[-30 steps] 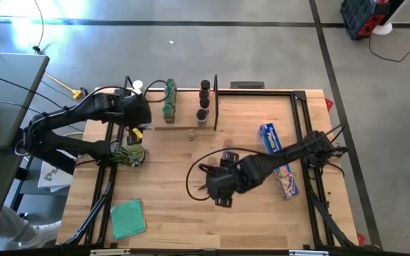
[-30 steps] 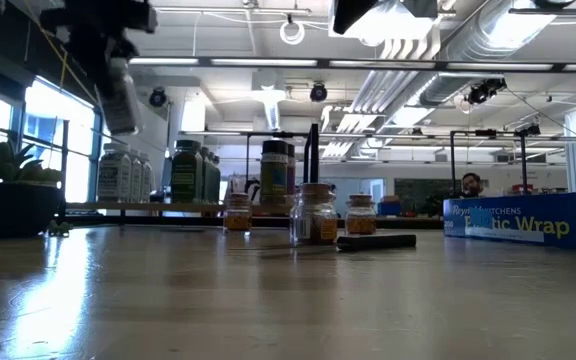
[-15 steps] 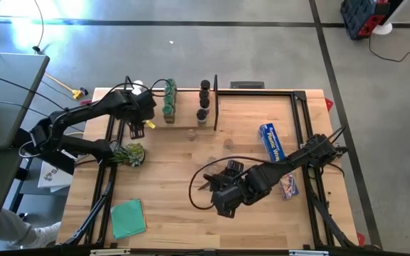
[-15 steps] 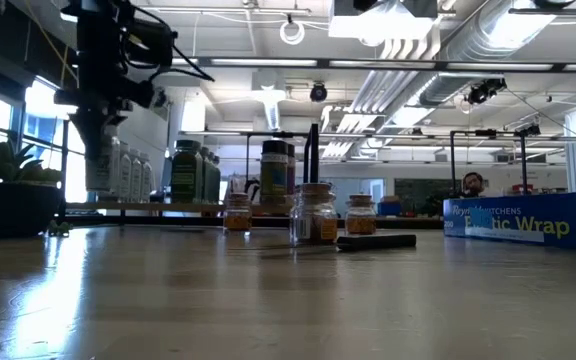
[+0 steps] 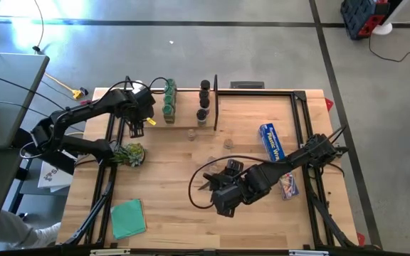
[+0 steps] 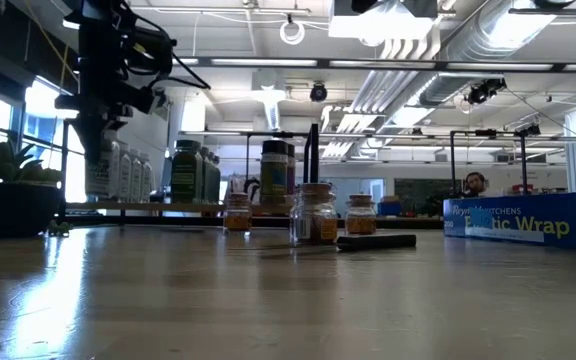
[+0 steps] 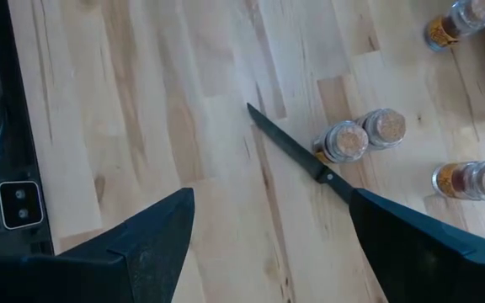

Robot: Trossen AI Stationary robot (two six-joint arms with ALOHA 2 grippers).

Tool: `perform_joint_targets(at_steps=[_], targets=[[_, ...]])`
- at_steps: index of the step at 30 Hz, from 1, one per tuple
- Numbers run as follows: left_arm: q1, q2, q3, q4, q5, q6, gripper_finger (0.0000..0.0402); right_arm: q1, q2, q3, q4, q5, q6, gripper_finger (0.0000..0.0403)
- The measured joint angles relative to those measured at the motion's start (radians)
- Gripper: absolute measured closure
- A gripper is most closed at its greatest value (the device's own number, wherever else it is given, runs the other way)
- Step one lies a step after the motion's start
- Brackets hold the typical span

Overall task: Shelf spices
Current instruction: Put the white lid seasoning bottle on the shelf

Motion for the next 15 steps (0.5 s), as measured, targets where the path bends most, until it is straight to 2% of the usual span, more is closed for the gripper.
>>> perform_joint_targets(at_steps=[10,15], targets=[[0.0,0.0,0.0,0.0,-0.002,-0.01,0.0211,0.0,0.0,0.0,0.001,0.0,-0.007,0.0091],[-0.001,0.0,0.001,0.0,-0.008,-0.029,0.017,0.0,0.0,0.0,0.001,0.0,-0.007,0.0091]])
